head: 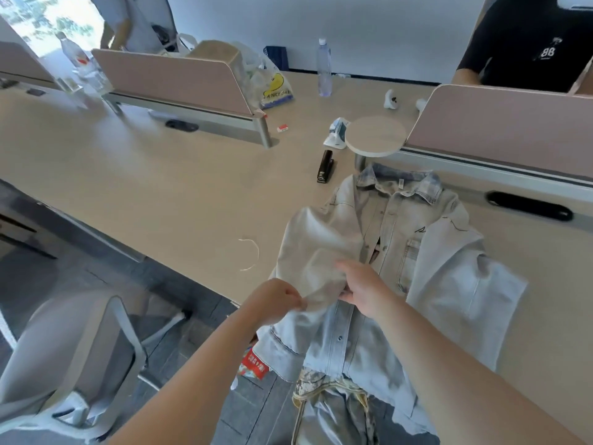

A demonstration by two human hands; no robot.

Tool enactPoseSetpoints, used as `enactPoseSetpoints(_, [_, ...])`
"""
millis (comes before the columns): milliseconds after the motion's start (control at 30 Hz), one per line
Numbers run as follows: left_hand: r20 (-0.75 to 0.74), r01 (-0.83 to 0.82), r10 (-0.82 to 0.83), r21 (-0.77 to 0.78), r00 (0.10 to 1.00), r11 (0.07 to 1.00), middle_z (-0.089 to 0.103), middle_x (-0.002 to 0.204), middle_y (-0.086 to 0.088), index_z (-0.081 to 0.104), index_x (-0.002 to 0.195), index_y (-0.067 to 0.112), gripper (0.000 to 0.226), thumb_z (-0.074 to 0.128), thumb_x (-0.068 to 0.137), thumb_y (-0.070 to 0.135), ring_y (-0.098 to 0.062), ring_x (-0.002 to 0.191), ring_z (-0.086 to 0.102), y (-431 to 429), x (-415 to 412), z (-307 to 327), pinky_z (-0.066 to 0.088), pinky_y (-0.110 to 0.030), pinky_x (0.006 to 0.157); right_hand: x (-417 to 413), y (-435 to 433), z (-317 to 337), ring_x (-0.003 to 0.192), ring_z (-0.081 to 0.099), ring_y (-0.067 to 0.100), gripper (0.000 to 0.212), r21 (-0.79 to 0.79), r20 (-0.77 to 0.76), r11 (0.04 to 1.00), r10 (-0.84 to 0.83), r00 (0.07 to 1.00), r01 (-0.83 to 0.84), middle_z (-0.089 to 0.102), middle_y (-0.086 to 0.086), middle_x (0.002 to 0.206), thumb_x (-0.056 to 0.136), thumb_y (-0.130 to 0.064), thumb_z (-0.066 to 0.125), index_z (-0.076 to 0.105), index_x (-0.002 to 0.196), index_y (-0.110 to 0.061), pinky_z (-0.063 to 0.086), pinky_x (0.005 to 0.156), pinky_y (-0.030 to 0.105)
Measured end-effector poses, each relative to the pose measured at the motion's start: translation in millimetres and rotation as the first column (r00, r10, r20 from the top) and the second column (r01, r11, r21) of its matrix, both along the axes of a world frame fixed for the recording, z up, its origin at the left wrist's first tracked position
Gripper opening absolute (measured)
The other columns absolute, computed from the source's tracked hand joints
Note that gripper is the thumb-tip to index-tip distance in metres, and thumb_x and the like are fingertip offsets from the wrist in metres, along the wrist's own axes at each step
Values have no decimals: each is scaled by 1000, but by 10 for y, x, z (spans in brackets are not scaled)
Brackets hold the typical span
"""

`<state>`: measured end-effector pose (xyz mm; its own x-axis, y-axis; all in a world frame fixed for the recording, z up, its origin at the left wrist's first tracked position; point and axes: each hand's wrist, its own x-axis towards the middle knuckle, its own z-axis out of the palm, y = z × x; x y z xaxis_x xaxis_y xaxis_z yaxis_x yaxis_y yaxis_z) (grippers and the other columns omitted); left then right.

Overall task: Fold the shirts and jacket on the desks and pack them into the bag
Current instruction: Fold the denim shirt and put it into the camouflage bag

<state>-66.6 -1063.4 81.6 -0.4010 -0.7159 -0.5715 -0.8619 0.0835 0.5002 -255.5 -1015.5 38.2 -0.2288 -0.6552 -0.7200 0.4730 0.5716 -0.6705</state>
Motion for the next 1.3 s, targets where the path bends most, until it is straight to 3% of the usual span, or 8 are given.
enactPoseSetpoints(167, [0,-17,17,53,1000,998,68,61,-4,76,89,14,18,60,92,21,-11,48,55,105,88,-210,44,-24,57,88,114,-153,96,71,27,14,40,-2,999,14,1000,-14,74,10,99,96,-23,65,65,103,-10,58,90,51])
enactPoseSetpoints(367, [-58,-112,114,31,992,993,70,107,3,70,116,13,32,44,98,6,-18,102,68,204,137,-381,50,-21,63,133,243,-299,104,65,20,32,86,-142,973,223,964,-212,67,4,116,95,-34,64,63,120,-14,58,82,36])
enactPoseSetpoints(500, [-80,-190,193,36,978,981,69,111,-1,69,115,14,29,45,98,9,-21,99,65,299,113,-420,52,-27,75,110,345,-272,112,58,22,44,114,-229,954,295,928,-275,58,7,130,95,-38,64,59,131,-13,56,95,41])
enactPoseSetpoints(633, [-93,-192,194,33,977,981,68,116,0,68,109,19,30,42,96,11,-21,106,65,263,121,-343,54,-40,95,75,382,-170,124,55,41,23,154,-338,935,353,872,-319,55,28,135,98,-37,60,64,113,-20,49,101,55])
enactPoseSetpoints(833, [-154,-202,205,32,967,979,69,111,0,68,109,22,26,48,94,17,-23,99,67,-80,-18,-223,55,-44,93,12,247,-111,116,58,36,41,91,-393,981,194,899,-171,64,18,114,96,-34,61,64,119,-1,46,105,54])
enactPoseSetpoints(900, [-178,-181,186,43,966,983,68,115,-2,68,117,19,27,50,96,18,-24,105,65,-265,-115,-217,53,-41,96,-7,152,-85,105,61,31,30,83,-417,992,124,900,-98,65,11,101,91,-36,62,68,106,-10,48,103,50])
enactPoseSetpoints(1033, [-244,-124,133,52,961,991,66,120,-4,66,110,29,21,56,94,21,-23,111,63,-772,-293,-310,51,-44,100,-67,-154,-96,92,55,20,31,68,-443,997,-11,896,46,64,12,106,96,-29,57,67,118,-10,41,77,30])
enactPoseSetpoints(1300, [-333,-78,144,205,932,976,68,103,-9,66,122,21,32,56,92,13,-22,69,60,-2031,-662,-802,50,-34,72,-234,-974,-403,91,61,17,24,124,-576,963,-126,808,239,68,-3,103,93,-29,56,70,113,-25,47,76,28])
